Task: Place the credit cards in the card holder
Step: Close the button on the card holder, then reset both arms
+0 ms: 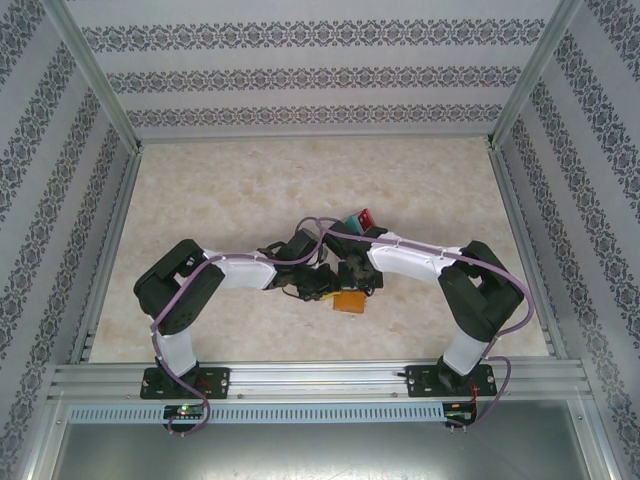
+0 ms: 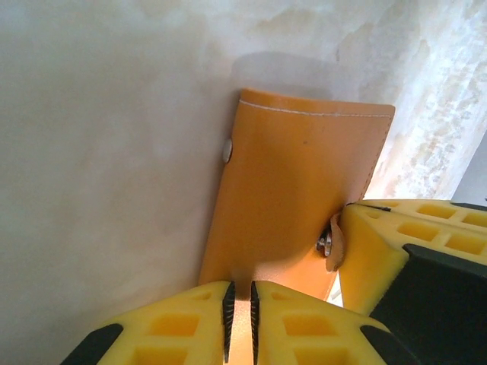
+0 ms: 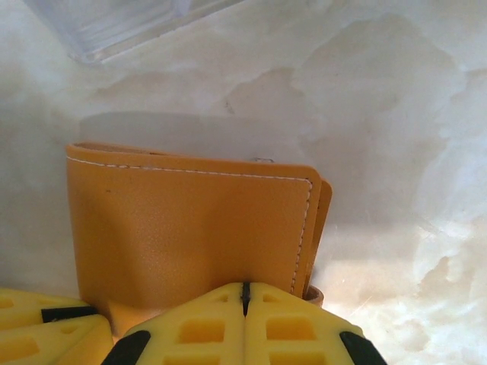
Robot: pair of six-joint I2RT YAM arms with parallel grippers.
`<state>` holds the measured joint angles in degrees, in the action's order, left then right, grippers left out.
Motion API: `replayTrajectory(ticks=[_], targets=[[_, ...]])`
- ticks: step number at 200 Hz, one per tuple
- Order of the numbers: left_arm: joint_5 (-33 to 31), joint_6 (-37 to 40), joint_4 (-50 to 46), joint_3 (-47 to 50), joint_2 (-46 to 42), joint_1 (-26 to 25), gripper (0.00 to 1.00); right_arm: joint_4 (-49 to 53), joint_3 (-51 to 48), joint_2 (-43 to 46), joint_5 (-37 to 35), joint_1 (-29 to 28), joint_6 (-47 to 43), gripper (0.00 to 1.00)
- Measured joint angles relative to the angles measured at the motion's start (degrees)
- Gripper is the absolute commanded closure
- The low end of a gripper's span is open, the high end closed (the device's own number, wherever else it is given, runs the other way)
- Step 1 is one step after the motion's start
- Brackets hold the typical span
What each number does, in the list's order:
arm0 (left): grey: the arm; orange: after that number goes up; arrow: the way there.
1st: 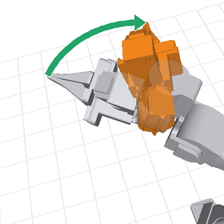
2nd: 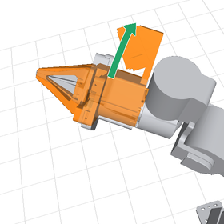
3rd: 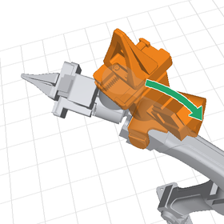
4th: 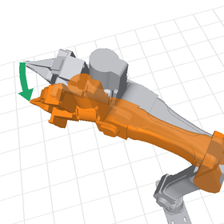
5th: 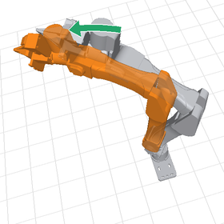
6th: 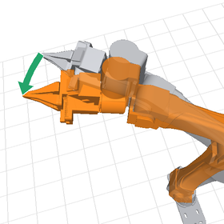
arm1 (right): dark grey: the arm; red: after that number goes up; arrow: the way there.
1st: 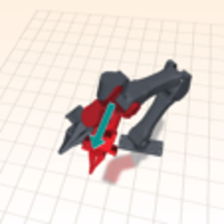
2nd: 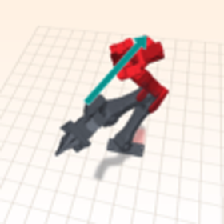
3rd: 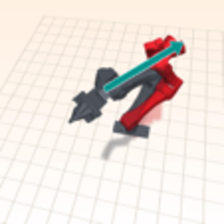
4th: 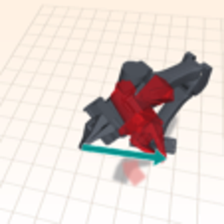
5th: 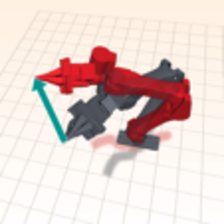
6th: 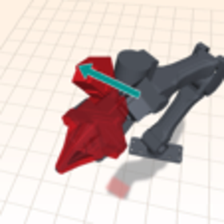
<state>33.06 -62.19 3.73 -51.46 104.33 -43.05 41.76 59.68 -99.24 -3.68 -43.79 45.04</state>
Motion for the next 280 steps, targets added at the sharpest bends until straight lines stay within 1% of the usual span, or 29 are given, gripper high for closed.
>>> replayTrajectory(ticks=[24,37,50,60,83,104,123,141,170,191,195,199,205,208,212,221,227,233,239,245,246,248,258,264,268,274,280], targets=[[-2.3,-1.3,1.7,3.1,-2.6,0.0,0.82,-1.1,-0.1,0.0,-0.1,-1.0,0.0,1.0],[-4.9,-2.2,1.9,5.8,-5.1,0.0,0.82,-1.5,0.0,-0.2,-0.1,-1.6,-0.2,1.0],[-7.5,-3.0,1.8,8.5,-7.6,0.0,0.8,0.1,1.6,-1.6,-0.5,-1.9,-0.7,1.0],[-9.4,-3.6,1.5,10.4,-9.6,0.0,0.82,2.4,3.7,-3.3,-1.2,-2.3,-1.1,1.0],[-13.8,-4.8,-0.3,12.9,-14.1,0.1,0.82,6.1,7.0,-6.4,-5.0,-4.5,-1.9,1.0],[-19.5,-6.5,-2.5,16.7,-21.9,0.4,0.8,7.3,7.8,-7.6,-8.7,-6.5,-2.0,1.0],[-24.1,-8.0,-5.6,19.7,-29.3,1.8,0.8,9.0,9.2,-9.2,-12.3,-8.6,-2.4,1.0],[-27.5,-9.0,-8.1,20.9,-33.6,3.4,0.8,11.5,11.5,-11.6,-15.6,-10.5,-2.9,1.0],[-30.2,-9.0,-10.5,21.6,-36.5,4.2,0.78,15.8,14.8,-14.9,-19.5,-12.2,-3.3,1.0],[-30.9,-7.6,-13.6,20.0,-36.2,4.2,0.76,14.6,13.2,-11.8,-18.4,-11.3,-3.0,1.0],[-31.2,-7.1,-14.3,19.5,-36.0,4.2,0.75,13.7,12.3,-10.5,-17.5,-10.7,-3.0,0.97],[-31.5,-6.5,-15.2,18.8,-35.9,4.2,0.72,13.3,11.5,-9.2,-16.3,-10.2,-3.0,0.92],[-32.1,-5.7,-16.3,17.7,-35.8,4.3,0.68,12.8,9.8,-7.0,-14.6,-9.4,-3.0,0.74],[-32.5,-5.0,-17.2,17.0,-35.8,4.4,0.65,12.6,8.7,-5.5,-14.1,-8.8,-3.1,0.69],[-33.0,-3.9,-18.1,16.0,-35.7,4.6,0.63,12.4,7.8,-3.7,-13.4,-8.2,-2.9,0.66],[-34.5,-2.2,-19.8,13.7,-35.7,5.1,0.57,11.8,5.6,1.5,-13.1,-6.4,-3.6,0.64],[-35.6,-0.7,-20.9,12.1,-35.7,5.7,0.51,11.2,4.5,5.7,-13.4,-4.9,-3.9,0.59],[-36.9,1.0,-21.9,10.4,-35.7,6.5,0.44,10.1,3.6,9.8,-13.8,-3.6,-4.1,0.49],[-38.2,2.4,-22.8,8.9,-35.6,7.4,0.37,8.6,2.7,14.1,-14.9,-1.9,-4.8,0.36],[-39.6,3.7,-23.6,7.3,-35.5,8.5,0.27,6.9,1.6,18.4,-16.2,0.2,-5.8,0.29],[-40.0,4.5,-23.9,6.9,-35.5,8.8,0.27,6.4,1.4,19.4,-16.8,0.7,-5.8,0.28],[-40.6,4.9,-24.0,6.5,-35.4,9.2,0.24,5.8,0.9,20.9,-17.4,1.7,-6.2,0.27],[-43.5,7.0,-25.2,4.4,-35.2,11.4,0.18,2.3,-1.4,26.5,-20.6,6.1,-8.1,0.19],[-45.6,8.7,-26.0,3.3,-35.1,12.9,0.14,-0.9,-3.9,29.5,-23.3,9.3,-9.5,0.17],[-47.2,10.2,-26.4,2.6,-35.0,14.0,0.07,-2.9,-5.6,30.9,-24.9,11.2,-10.6,0.17],[-49.9,12.2,-27.0,1.8,-34.9,15.6,0.01,-7.4,-9.2,33.0,-27.3,14.6,-13.2,0.15],[-52.8,13.9,-27.3,1.2,-34.8,17.1,0.01,-12.5,-13.2,34.6,-29.4,17.8,-16.1,0.15]])
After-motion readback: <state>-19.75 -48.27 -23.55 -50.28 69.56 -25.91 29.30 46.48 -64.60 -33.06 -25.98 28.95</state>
